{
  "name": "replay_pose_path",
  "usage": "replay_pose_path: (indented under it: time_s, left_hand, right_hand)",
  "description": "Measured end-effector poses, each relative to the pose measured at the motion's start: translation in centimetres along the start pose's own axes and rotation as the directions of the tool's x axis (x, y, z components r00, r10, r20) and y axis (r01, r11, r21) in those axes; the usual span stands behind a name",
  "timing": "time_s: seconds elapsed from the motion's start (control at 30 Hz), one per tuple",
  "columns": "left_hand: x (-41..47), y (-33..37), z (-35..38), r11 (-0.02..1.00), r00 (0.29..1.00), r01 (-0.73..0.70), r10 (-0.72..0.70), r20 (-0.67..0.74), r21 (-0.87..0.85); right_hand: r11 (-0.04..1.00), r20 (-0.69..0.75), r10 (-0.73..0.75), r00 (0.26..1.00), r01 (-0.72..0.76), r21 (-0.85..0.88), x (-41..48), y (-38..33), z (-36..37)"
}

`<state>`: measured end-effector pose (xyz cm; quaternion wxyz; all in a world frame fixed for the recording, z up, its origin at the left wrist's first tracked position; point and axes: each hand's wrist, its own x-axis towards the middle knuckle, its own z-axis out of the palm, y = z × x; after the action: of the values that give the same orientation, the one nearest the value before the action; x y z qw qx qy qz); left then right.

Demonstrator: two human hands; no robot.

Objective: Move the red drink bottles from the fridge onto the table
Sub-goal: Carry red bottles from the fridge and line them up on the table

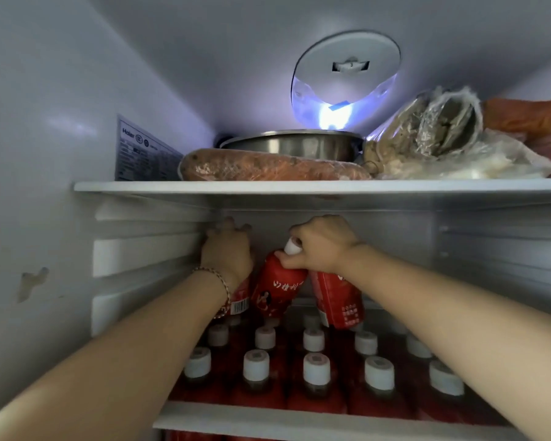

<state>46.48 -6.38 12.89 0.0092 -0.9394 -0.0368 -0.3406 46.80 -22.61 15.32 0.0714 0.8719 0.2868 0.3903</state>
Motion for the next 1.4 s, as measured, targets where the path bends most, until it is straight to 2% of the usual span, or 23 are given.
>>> replay_pose_path:
  time_s: [0.13, 0.2, 0.3, 0.4, 0.5, 0.63, 0.73, 0.87, 0.97, 1.13, 1.27, 1.4]
  left_hand:
    - [-0.9, -0.4, -1.1, 0.990, 0.994, -0.098, 0.092, -0.057, -0.098]
    - [-1.7, -0.6, -1.7, 0.986, 0.996, -0.092, 0.088, -0.035, -0.141]
    - [-3.2, -0.5, -1.5, 0.992, 0.993, -0.114, 0.114, 0.005, -0.053]
    - [-3.9, -1.1, -2.0, 0.992, 0.985, -0.127, 0.129, 0.118, -0.029]
    - [-4.7, -0.7, -2.9, 0.973, 0.943, -0.225, 0.206, 0.260, 0.046]
    - [-6.8, 0.6, -3.6, 0.962, 0.946, -0.270, 0.261, 0.191, 0.026]
    - [-8.5, 1.0, -5.0, 0.954, 0.955, -0.287, 0.279, 0.101, 0.084]
    - [-10.6, 1.6, -9.0, 0.941, 0.947, -0.321, 0.318, 0.048, 0.106]
    - [-12.5, 2.1, -12.4, 0.966, 0.967, -0.254, 0.253, 0.016, 0.043]
    - [-18.0, 3.8, -16.2, 0.992, 0.994, -0.106, 0.107, 0.018, -0.072]
    - [-22.0, 4.0, -19.0, 0.989, 0.998, 0.025, -0.015, 0.066, -0.149]
    - [-27.8, 2.5, -21.4, 0.970, 0.938, 0.212, -0.167, 0.304, -0.119]
  right_hand:
    - [0.970, 0.025, -0.213, 0.977, 0.214, -0.119, 0.0, -1.7, -1.4]
    - [0.952, 0.046, -0.249, 0.967, 0.253, -0.169, -0.2, -2.5, -1.7]
    - [0.930, 0.049, -0.266, 0.963, 0.270, -0.251, -1.0, -3.2, -2.1]
    - [0.898, 0.112, -0.302, 0.947, 0.322, -0.300, -2.3, -4.0, -2.5]
    - [0.874, 0.160, -0.310, 0.937, 0.347, -0.340, -3.7, -4.7, -3.2]
    - [0.841, 0.181, -0.339, 0.923, 0.384, -0.381, -5.8, -5.2, -4.1]
    - [0.825, 0.185, -0.362, 0.914, 0.407, -0.393, -7.5, -5.2, -5.5]
    - [0.846, 0.153, -0.284, 0.947, 0.322, -0.424, -9.0, -5.6, -8.5]
    - [0.848, 0.092, -0.279, 0.956, 0.290, -0.443, -10.4, -6.0, -10.6]
    - [0.830, 0.061, -0.372, 0.926, 0.362, -0.424, -14.6, -7.0, -14.3]
    - [0.935, -0.043, -0.304, 0.952, 0.290, -0.204, -17.5, -9.2, -17.6]
    - [0.954, 0.038, -0.297, 0.954, 0.294, 0.065, -20.2, -13.6, -18.7]
